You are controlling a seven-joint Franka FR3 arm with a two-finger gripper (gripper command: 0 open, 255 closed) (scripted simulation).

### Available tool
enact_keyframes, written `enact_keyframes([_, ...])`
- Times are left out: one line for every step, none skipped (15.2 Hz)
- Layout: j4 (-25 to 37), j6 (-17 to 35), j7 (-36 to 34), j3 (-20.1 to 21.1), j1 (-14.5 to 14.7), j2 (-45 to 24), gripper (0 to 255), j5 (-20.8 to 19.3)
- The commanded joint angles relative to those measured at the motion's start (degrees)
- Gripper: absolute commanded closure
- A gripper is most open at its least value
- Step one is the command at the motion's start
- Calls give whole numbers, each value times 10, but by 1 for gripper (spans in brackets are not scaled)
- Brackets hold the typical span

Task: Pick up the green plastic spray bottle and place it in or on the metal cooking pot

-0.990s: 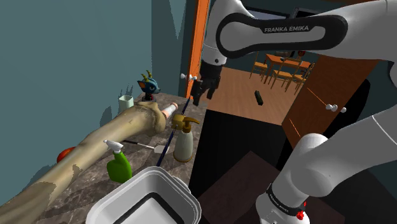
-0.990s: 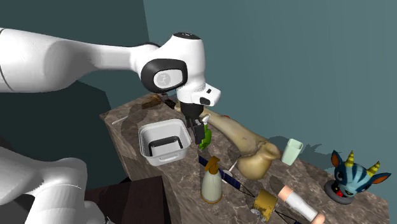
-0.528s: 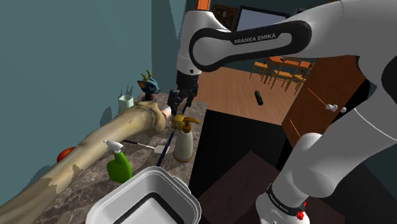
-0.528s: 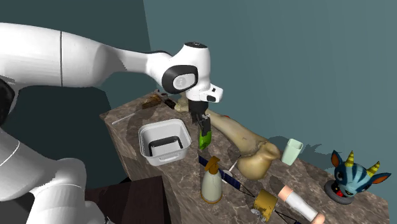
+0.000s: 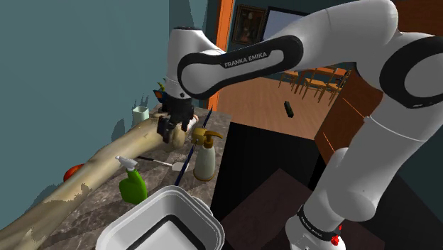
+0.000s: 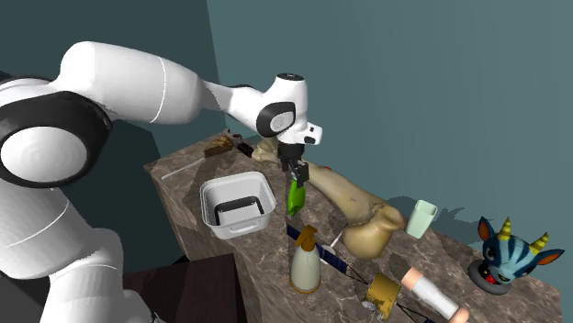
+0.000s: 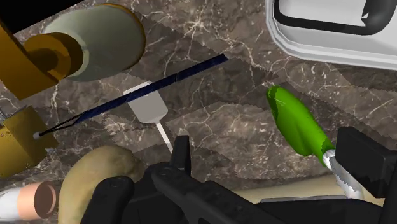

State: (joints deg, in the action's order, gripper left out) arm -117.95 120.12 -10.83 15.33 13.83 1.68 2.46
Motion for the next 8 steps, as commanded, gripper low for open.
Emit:
enact_keyframes([28, 11, -11, 10, 9, -39, 0, -11])
enact_keyframes([42, 16, -16, 14, 14, -58, 0, -17])
enact_keyframes([57, 20, -21, 18, 19, -76, 0, -24])
enact_keyframes([72, 24, -26, 21, 24, -95, 0, -30])
enact_keyframes([87, 27, -32, 24, 30, -114, 0, -37])
enact_keyframes([104, 29, -37, 27, 36, -134, 0, -45])
enact_keyframes([121, 31, -41, 30, 43, -153, 0, -52])
enact_keyframes([138, 33, -46, 31, 50, -172, 0, -59])
